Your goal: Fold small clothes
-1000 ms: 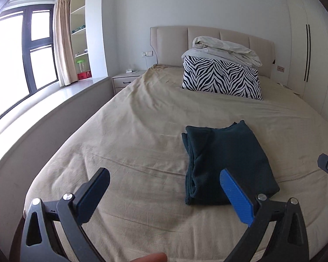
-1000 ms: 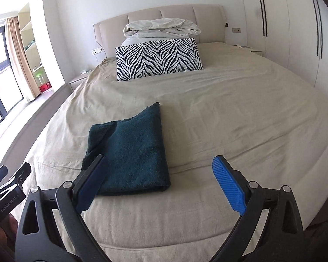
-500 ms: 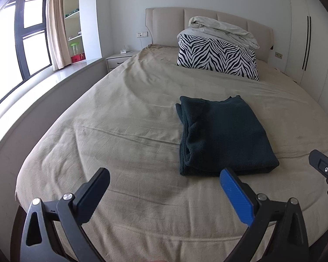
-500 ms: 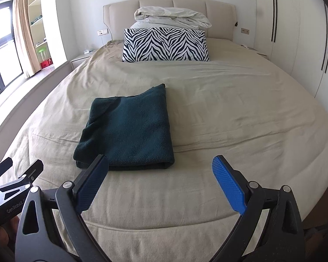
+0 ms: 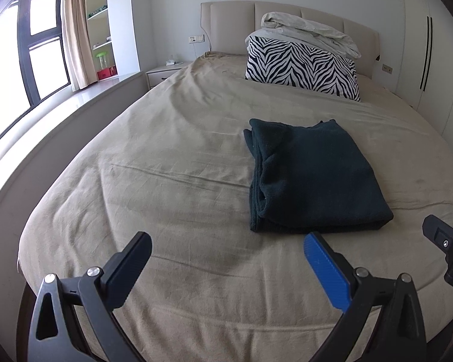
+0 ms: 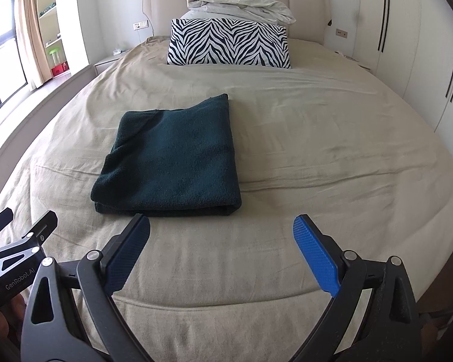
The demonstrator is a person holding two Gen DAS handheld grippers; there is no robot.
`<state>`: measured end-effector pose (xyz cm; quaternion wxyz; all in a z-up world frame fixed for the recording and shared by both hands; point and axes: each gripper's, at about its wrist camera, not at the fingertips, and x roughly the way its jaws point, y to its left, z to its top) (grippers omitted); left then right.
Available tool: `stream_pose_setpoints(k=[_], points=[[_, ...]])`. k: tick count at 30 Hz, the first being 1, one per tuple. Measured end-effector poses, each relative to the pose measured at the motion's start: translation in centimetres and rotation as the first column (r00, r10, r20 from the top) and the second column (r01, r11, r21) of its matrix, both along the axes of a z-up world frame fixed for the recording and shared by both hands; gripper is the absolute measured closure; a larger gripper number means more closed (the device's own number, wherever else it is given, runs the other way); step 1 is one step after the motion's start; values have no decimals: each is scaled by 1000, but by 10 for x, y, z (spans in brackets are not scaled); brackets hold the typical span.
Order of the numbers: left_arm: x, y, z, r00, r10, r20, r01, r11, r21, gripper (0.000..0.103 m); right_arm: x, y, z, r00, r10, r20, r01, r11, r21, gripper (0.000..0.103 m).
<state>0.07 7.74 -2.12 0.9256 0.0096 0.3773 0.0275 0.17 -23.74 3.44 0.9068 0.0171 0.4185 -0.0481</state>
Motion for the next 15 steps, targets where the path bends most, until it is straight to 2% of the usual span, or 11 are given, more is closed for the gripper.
stream_pose_setpoints(k=[15], points=[[-1, -3, -5, 1000, -7, -11, 7, 1000, 4, 0, 1, 9, -8, 1000, 15, -23, -15, 1000, -19, 6]])
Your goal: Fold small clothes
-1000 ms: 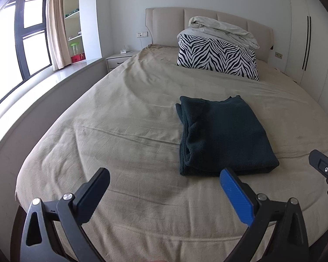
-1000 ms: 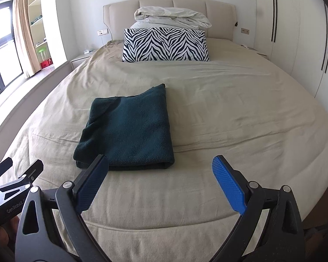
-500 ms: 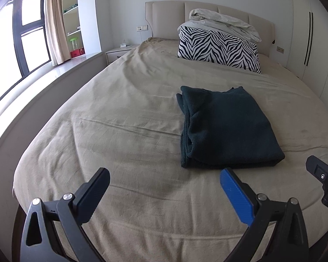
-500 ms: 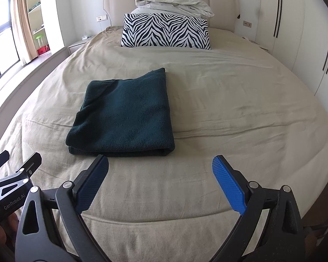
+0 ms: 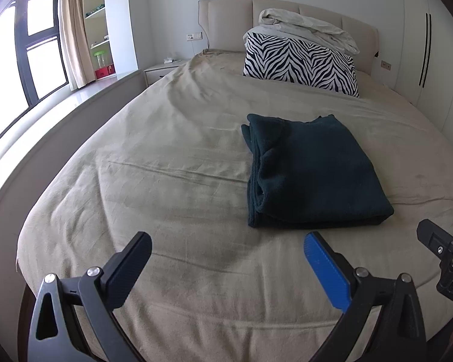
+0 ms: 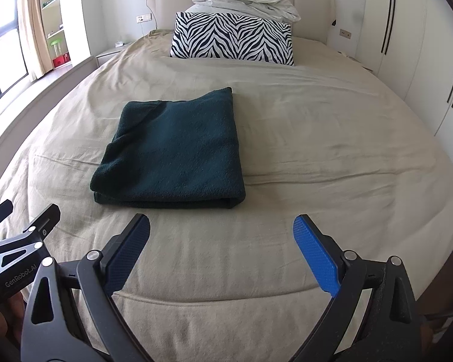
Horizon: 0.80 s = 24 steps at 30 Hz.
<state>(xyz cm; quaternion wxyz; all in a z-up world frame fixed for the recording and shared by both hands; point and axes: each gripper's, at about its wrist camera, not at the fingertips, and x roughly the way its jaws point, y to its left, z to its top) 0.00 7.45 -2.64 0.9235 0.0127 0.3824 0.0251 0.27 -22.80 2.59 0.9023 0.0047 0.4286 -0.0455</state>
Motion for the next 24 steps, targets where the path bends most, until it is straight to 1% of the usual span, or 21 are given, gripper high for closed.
stream_pose_setpoints(k=[24], points=[[2, -2, -6, 1000, -8, -14, 8, 1000, 4, 0, 0, 1, -2, 1000, -2, -3, 2, 1000, -5, 6]])
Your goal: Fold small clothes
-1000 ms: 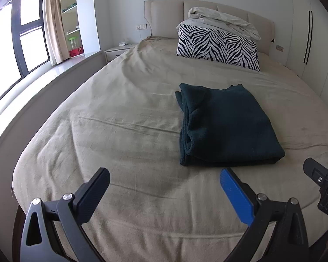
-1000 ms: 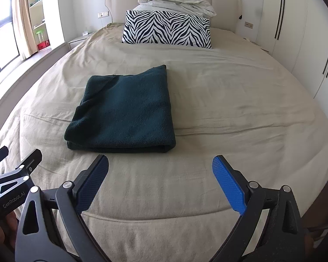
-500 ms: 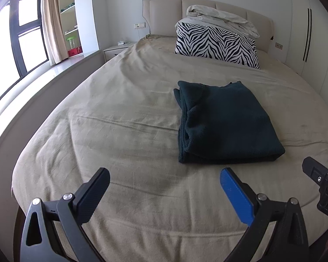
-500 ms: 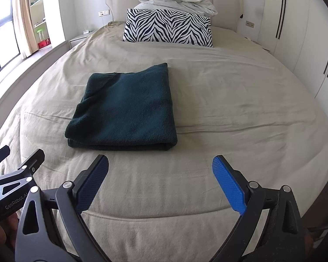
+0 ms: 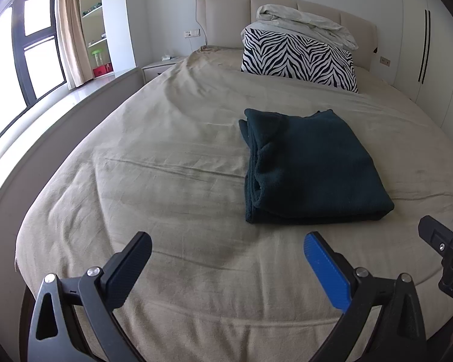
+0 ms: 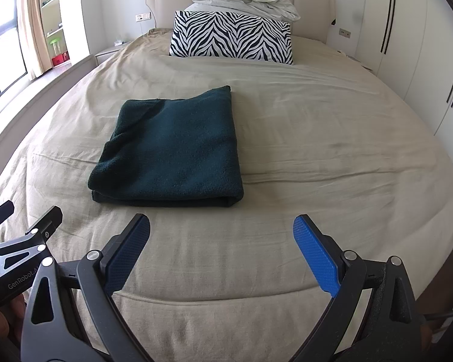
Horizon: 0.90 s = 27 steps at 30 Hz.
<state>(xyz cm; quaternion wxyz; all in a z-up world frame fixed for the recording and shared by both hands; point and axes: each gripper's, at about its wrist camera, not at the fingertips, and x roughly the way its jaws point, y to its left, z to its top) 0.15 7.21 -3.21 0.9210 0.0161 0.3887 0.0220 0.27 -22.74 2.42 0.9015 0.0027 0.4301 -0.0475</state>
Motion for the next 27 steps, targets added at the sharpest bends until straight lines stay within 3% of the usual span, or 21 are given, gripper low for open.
stream_pose_setpoints(k=[27], points=[[-1, 3, -8, 1000, -6, -11, 6, 1000, 5, 0, -3, -2, -5, 1000, -1, -11, 1, 1000, -3, 6]])
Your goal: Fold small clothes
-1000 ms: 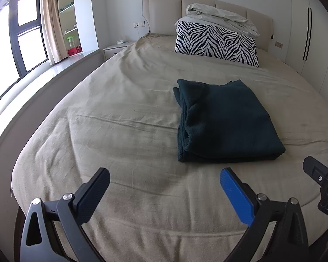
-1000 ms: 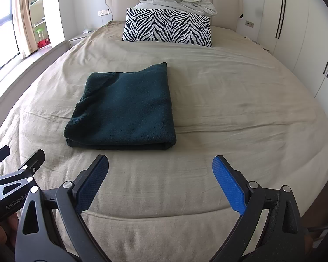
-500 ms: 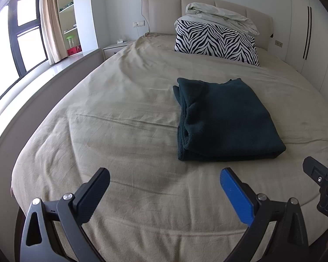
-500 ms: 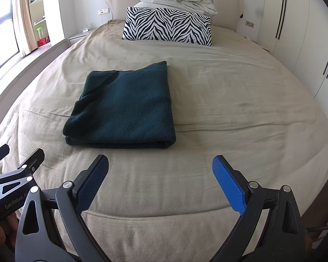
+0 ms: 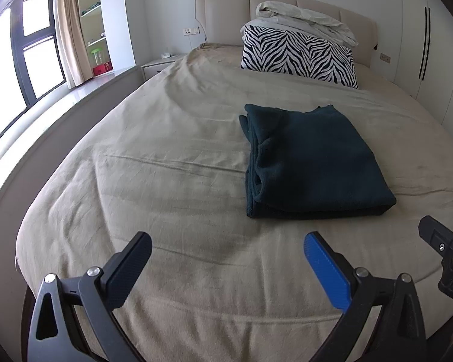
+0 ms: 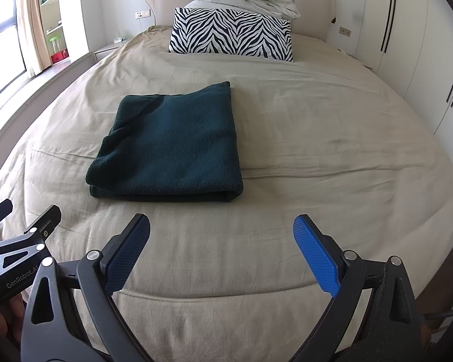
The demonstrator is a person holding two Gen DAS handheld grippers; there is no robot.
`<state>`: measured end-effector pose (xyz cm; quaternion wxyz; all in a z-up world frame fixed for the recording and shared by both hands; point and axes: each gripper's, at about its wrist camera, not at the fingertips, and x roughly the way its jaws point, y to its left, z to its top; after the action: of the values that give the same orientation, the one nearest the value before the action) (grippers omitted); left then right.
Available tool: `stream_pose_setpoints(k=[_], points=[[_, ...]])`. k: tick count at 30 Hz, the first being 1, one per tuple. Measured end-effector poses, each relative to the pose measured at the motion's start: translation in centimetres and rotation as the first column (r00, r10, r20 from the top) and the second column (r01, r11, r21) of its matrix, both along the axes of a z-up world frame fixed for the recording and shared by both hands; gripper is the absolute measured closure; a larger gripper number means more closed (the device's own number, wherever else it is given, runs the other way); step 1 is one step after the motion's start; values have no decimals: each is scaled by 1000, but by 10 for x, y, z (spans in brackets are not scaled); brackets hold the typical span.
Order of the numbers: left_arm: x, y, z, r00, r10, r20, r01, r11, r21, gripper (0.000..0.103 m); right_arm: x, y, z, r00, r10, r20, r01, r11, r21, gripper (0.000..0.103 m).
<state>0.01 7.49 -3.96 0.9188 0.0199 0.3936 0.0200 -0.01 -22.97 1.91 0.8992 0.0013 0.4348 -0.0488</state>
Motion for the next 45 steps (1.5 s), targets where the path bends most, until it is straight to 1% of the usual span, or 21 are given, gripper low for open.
stream_pose_setpoints(k=[45], points=[[0, -1, -1, 1000, -16, -7, 16, 1000, -2, 0, -5, -2, -8, 1000, 4, -16, -4, 1000, 5, 6]])
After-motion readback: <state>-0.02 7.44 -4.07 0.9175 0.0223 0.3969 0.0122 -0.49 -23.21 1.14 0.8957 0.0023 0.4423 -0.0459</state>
